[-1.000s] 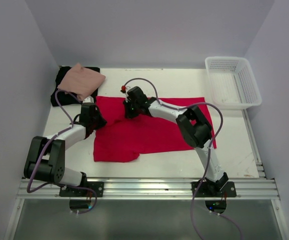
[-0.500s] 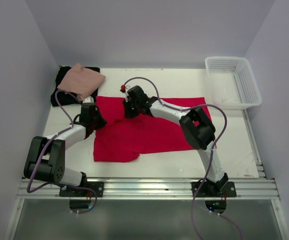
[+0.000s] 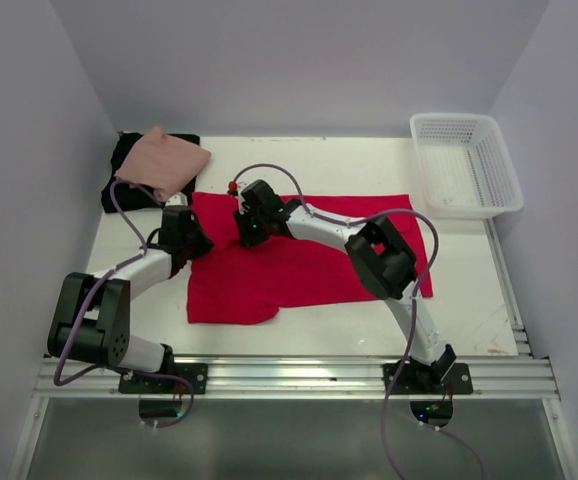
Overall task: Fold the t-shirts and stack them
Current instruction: Fold the tshirt
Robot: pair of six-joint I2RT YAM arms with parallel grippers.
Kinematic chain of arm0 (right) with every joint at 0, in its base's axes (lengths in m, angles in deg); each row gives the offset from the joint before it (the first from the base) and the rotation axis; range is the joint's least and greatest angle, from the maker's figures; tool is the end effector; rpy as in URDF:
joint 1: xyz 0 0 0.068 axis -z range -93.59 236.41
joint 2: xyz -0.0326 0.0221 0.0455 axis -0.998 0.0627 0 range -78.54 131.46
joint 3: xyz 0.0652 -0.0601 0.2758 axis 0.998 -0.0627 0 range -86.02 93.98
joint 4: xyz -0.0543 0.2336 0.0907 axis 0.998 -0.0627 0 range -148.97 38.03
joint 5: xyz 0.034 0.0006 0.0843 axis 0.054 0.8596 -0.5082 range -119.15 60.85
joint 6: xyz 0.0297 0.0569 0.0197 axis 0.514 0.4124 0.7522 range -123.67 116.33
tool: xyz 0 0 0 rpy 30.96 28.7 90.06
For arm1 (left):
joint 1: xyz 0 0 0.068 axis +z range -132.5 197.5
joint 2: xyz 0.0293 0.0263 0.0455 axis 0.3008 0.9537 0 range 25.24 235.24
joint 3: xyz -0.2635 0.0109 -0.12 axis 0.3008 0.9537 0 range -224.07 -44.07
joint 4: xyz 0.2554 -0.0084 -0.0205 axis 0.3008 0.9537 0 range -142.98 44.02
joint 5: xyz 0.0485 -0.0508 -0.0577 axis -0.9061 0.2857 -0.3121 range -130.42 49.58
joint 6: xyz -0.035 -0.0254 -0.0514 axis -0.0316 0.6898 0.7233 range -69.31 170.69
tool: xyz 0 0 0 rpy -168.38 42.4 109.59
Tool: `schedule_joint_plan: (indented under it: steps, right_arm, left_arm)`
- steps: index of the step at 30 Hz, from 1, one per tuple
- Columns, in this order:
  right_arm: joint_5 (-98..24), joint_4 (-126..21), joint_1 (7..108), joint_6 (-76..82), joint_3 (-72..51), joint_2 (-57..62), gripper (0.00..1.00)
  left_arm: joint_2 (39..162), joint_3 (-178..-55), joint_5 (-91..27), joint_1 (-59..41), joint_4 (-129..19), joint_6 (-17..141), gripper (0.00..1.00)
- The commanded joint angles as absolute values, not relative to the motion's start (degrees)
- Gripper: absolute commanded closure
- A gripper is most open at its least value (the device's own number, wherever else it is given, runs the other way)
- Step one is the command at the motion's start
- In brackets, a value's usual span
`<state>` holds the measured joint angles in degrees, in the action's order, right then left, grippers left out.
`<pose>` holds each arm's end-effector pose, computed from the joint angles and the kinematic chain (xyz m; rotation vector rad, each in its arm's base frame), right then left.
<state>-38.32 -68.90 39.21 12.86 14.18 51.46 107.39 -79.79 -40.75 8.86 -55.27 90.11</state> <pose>0.3509 0.3914 0.1697 -0.7357 2.3835 0.6919 0.2786 -0.0421 0.1712 -0.6339 2.2918 -0.4032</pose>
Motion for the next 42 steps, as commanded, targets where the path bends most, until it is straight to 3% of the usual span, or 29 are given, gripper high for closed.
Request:
schedule_joint_plan:
  steps: [1, 15, 22, 29, 42]
  right_arm:
    - [-38.73, -70.34, 39.38, 12.50, 18.47, 52.94, 0.85]
    - [-36.01, -75.25, 39.38, 11.01, 30.16, 59.01, 0.84]
    - [-31.27, -77.98, 39.38, 10.13, 32.71, 59.89, 0.77]
    - [-29.33, -79.30, 39.38, 9.86, 32.63, 60.16, 0.71]
    - [-25.65, -77.64, 39.38, 9.86, 26.32, 56.30, 0.70]
  left_arm:
    - [106.45, -78.87, -40.77, 9.15, -58.08, 90.50, 1.00]
    - [106.27, -78.78, -40.68, 9.24, -57.99, 90.24, 1.00]
    - [106.54, -78.87, -40.68, 9.24, -58.17, 90.15, 1.00]
    - [107.15, -78.87, -40.68, 9.33, -58.43, 90.33, 1.00]
    - [106.80, -78.70, -40.77, 9.59, -58.26, 90.24, 1.00]
